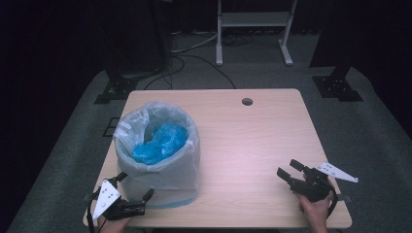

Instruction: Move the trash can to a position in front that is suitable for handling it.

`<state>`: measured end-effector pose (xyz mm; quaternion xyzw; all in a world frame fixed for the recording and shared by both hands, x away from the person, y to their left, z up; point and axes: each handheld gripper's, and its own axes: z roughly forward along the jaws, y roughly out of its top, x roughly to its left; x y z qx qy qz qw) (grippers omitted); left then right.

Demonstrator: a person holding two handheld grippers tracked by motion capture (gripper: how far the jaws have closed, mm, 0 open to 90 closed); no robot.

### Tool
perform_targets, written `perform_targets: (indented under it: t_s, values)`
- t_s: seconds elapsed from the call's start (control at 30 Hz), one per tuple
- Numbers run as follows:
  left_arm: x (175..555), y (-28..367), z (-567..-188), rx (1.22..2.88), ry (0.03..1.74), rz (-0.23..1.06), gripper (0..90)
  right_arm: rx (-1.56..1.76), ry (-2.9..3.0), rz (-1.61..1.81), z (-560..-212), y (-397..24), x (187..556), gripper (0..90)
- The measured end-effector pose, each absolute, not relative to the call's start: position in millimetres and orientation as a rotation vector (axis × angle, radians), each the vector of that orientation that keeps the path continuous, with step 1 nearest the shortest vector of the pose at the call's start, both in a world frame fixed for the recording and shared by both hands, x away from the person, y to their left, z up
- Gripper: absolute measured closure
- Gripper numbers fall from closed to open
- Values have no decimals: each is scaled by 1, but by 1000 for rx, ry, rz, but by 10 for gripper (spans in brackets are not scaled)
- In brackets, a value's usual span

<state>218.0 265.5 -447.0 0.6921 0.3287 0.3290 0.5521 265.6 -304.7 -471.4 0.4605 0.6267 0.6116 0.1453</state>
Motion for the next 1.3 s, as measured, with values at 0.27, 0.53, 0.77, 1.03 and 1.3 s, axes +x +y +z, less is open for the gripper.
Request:
perform_targets:
  t_s: [0.27,0.53,0.77,1.03,1.3]
  values:
    - [225,259,-444,1648,779,799,0,1322,1810,1762,-472,-305,266,177]
    - [232,257,-443,1644,818,812,0,1324,1807,1764,-472,-305,266,177]
    - [245,250,-441,1664,821,813,0,1330,1807,1759,-473,-306,265,177]
    - [257,243,-439,1680,826,799,0,1325,1807,1756,-473,-307,265,177]
    - [270,237,-437,1704,825,781,0,1323,1810,1756,-473,-307,265,177]
